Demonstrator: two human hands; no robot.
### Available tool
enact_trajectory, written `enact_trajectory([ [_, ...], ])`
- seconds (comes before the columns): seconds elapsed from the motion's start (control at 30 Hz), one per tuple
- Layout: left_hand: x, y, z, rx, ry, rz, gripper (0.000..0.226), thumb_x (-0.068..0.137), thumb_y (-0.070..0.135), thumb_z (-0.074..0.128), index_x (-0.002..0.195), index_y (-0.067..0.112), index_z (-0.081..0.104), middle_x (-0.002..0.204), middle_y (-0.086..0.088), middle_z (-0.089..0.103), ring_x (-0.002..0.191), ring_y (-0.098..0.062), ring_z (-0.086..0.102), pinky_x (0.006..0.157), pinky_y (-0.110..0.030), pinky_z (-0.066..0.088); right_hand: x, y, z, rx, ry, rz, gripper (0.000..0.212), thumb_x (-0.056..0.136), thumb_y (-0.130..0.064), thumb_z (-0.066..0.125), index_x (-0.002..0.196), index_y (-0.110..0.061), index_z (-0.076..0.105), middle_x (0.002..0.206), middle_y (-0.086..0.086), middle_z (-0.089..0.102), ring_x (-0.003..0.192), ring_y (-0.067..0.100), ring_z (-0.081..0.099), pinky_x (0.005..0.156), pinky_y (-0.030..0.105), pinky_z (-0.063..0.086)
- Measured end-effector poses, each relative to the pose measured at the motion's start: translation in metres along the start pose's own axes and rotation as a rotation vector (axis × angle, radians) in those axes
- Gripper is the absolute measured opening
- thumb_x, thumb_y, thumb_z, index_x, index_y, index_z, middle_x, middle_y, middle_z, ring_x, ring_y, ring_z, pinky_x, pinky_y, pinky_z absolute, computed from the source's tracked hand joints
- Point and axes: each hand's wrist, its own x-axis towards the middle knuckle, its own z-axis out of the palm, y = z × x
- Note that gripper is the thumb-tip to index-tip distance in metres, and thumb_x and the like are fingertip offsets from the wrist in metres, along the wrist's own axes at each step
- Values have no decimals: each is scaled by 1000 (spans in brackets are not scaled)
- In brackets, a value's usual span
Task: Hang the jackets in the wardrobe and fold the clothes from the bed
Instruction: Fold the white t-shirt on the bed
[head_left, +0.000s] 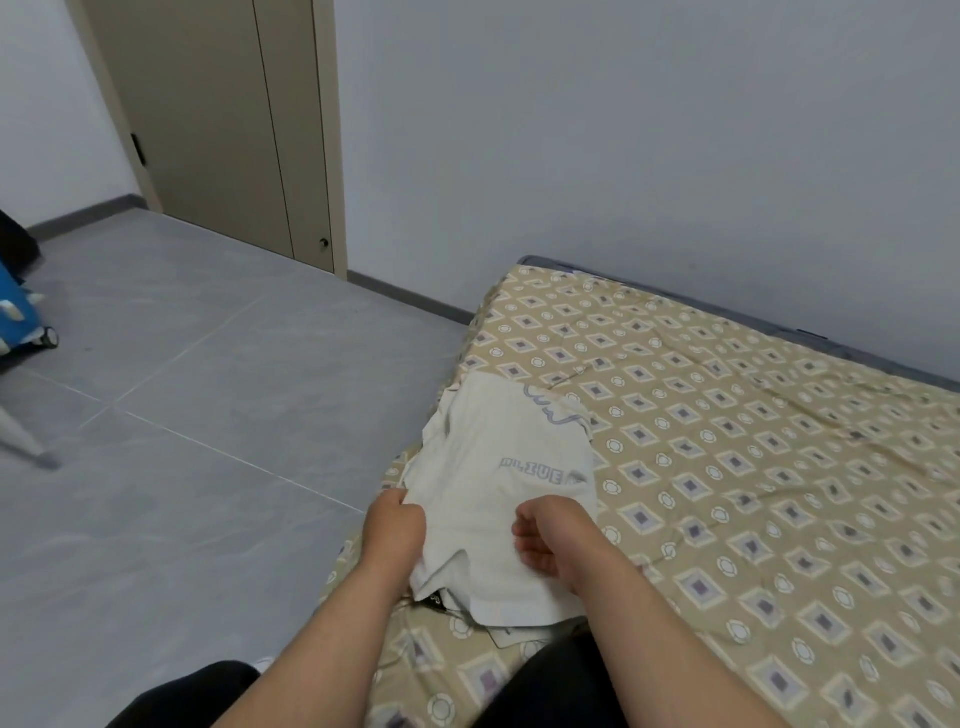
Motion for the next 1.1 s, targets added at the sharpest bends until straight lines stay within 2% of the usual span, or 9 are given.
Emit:
enact_trajectory([
  [0.13,10,-5,-14,-22,53,-70,22,91,18,45,88,2,59,97,-24,63,83,-28,52,66,-35,39,0,3,10,-99,-61,-127,11,90,-4,48,83,-11,54,71,9,54,54,20,45,49,28,39],
  [0.27,6,-15,-8,487,59,149,60,78,62,60,114,15,57,115,-8,58,110,-33,56,82,-34,44,6,2,-8,-360,186,-260,16,89,-12,50,74,-15,55,80,5,60,83,26,56,76,35,48],
  [0.33,10,-22,-5,575,24,157,61,75,55,61,122,15,56,121,-10,58,112,-33,57,87,-36,48,10,3,-22,-411,325,-206,12,84,-16,51,91,-10,57,98,10,64,96,32,59,81,32,47],
  [0.43,12,-21,-11,576,-42,55,65,71,52,61,124,14,56,122,-11,60,109,-33,59,82,-34,47,5,10,-28,-472,355,5,47,82,-28,56,125,-10,49,128,12,54,106,29,55,87,33,48],
  [0.53,10,-22,-19,380,-150,13,57,68,41,67,117,11,62,113,-7,68,100,-28,65,84,-34,52,-6,10,-27,-540,237,-15,16,94,-21,51,97,-5,54,130,9,55,110,28,55,92,33,46],
  [0.6,7,-26,-23,94,-197,-36,43,73,25,71,113,8,68,107,-10,72,95,-30,69,90,-44,55,-11,12,-25,-530,148,-25,28,101,-12,44,73,-13,40,117,10,50,106,23,50,100,34,43],
  [0.7,-5,-20,-25,-287,-277,-80,21,93,4,63,114,7,66,102,-12,74,94,-32,70,83,-44,57,-14,18,-21,-338,126,-108,7,90,-8,53,95,-12,53,109,3,56,96,21,54,81,31,51],
  [0.87,-16,-9,-32,-527,-243,-70,20,100,5,50,118,6,61,109,-18,71,97,-34,69,85,-46,54,-43,20,-21,118,-24,-174,10,93,-3,59,98,-11,57,103,13,68,96,34,67,89,48,57],
  [1.1,-20,2,-69,-802,-116,-203,33,98,0,47,129,-8,53,107,-23,66,67,-27,72,53,-38,60,-73,26,-20,38,-394,-165,40,83,-1,59,121,-12,67,108,12,74,88,26,69,75,38,60],
])
